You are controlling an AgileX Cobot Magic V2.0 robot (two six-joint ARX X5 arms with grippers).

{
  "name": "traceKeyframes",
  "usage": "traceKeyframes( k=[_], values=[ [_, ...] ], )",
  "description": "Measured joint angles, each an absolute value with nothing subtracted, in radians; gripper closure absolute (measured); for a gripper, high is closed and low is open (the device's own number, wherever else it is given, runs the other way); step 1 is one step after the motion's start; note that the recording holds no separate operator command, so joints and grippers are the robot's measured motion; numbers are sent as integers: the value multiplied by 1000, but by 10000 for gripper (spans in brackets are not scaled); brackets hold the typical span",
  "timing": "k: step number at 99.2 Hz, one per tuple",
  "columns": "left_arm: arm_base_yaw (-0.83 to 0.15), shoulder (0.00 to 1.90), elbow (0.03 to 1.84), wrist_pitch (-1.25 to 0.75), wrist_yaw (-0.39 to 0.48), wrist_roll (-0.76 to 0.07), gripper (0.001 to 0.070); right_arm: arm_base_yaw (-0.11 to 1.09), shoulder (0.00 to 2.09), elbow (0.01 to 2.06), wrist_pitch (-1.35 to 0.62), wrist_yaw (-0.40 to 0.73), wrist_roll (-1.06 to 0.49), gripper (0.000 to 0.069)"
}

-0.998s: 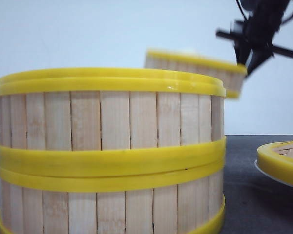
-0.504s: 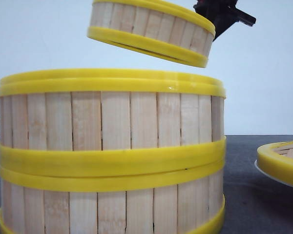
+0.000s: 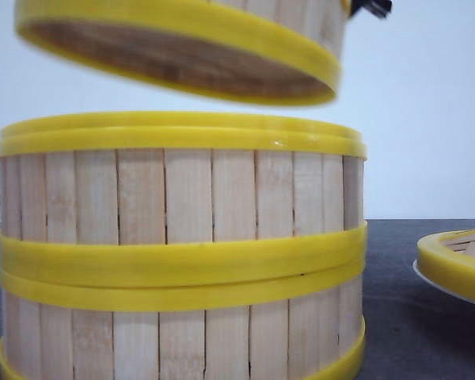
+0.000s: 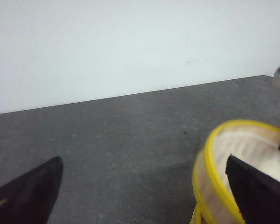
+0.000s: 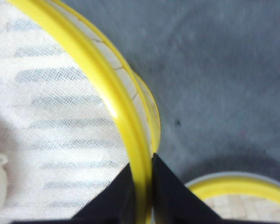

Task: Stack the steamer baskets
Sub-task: 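Lift the one-bun basket and carry it above the stack, then lower the one-bun basket onto the stack, seating its rim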

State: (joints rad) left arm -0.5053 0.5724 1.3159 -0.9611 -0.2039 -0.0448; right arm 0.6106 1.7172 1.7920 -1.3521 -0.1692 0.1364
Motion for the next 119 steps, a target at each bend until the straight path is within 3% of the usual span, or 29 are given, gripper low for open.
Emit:
traceKeyframes(
  k=[27,119],
  values=[
    [-505,572,1316,-961,-204,-45,17,623,1713,1712,-1352,-164,138,669],
    [-505,572,1316,-961,-204,-45,17,674,1716,1711,-1335,-164,143,669]
  ],
)
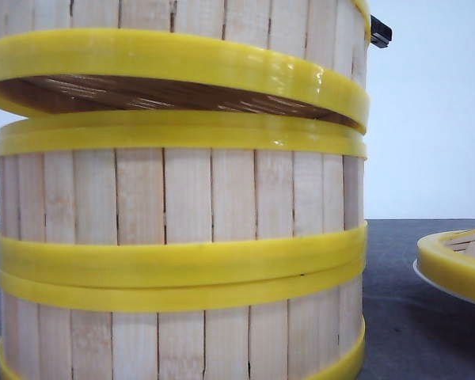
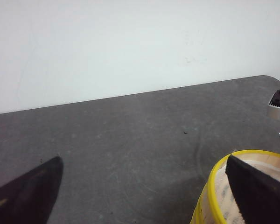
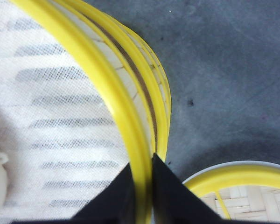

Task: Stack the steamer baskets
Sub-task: 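Lower the one-bun basket onto the stack, seating its rim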

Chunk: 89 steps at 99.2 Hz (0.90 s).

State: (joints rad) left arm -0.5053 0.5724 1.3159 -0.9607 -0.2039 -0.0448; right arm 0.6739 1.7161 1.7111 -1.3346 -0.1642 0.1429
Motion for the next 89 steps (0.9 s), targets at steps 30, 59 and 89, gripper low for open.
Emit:
traceKeyframes(
  k=[30,59,89],
  values=[
    [-505,572,1316,-961,-204,-45,17,674,1745,1711,-1334,-160,157,671],
    [-505,572,1316,-961,-204,-45,17,682,1748,1712,-1346,-94,163,671],
    [-505,572,1316,-961,-204,-45,17,690,1747,1716,-1349,-34,165,671]
  ],
)
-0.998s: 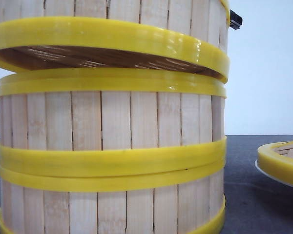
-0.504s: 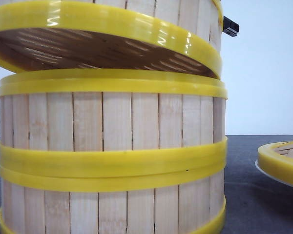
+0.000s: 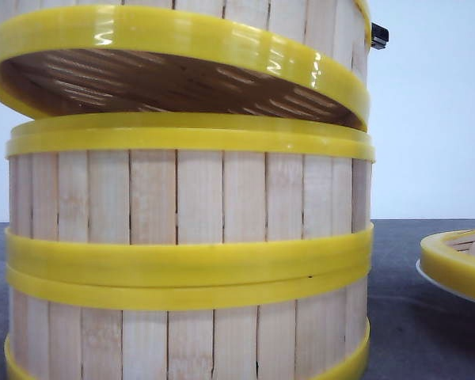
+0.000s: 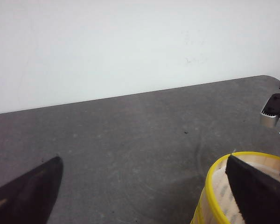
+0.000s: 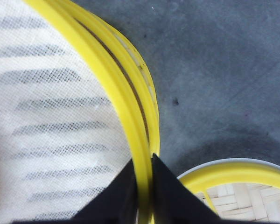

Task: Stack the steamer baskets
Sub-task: 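Lower the one-bun basket onto the stack, seating its rim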

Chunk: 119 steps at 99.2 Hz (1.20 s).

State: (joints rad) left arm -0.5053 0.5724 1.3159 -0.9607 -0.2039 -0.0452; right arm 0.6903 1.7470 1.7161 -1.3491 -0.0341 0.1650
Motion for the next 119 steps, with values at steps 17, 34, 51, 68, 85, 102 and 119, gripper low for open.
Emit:
traceKeyframes(
  k=[17,34,51,68,85,102,119],
  values=[
    [-505,572,1316,-961,-204,-45,17,690,1747,1717,-1349,-35,166,671],
    [-505,572,1316,-961,-204,-45,17,690,1747,1740,-1349,-26,170,672],
    [-505,572,1316,-961,-204,-45,17,674,1751,1780,-1348,32,180,672],
    [-505,572,1316,-961,-204,-45,17,673,1752,1787,-1349,-12,180,672],
    [-505,572,1316,-961,-204,-45,17,690,1753,1787,-1350,-89,179,672],
    [-505,572,1316,-961,-204,-45,17,707,1753,1787,-1351,-86,179,672],
    [-505,572,1316,-961,-204,-45,17,707,1753,1787,-1351,-36,179,672]
  ],
)
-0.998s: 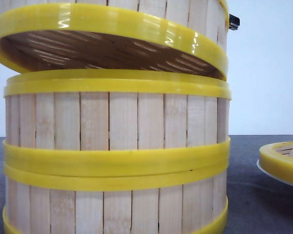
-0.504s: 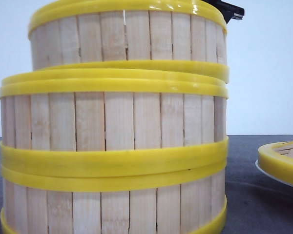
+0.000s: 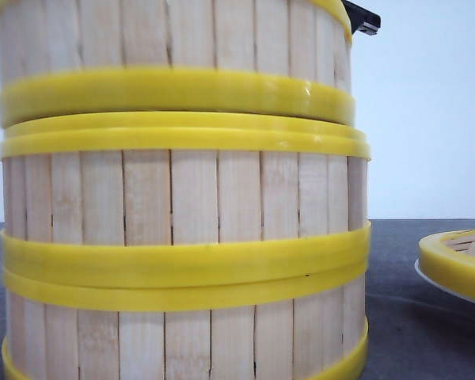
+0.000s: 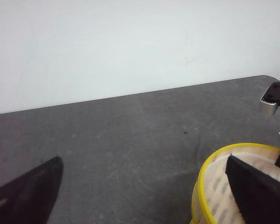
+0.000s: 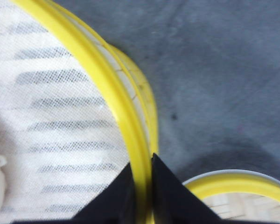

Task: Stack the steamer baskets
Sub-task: 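Lower the one-bun basket onto the stack, seating its rim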

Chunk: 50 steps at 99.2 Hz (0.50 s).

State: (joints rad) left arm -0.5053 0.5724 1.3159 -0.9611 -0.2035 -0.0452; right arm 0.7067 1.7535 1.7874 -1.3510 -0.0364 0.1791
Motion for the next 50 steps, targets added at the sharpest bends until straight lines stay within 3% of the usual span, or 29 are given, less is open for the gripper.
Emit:
traceKeyframes(
  k=[50],
  values=[
    [-505,572,1316,-961,-204,-45,17,707,1755,1787,-1351,-64,171,672]
  ],
)
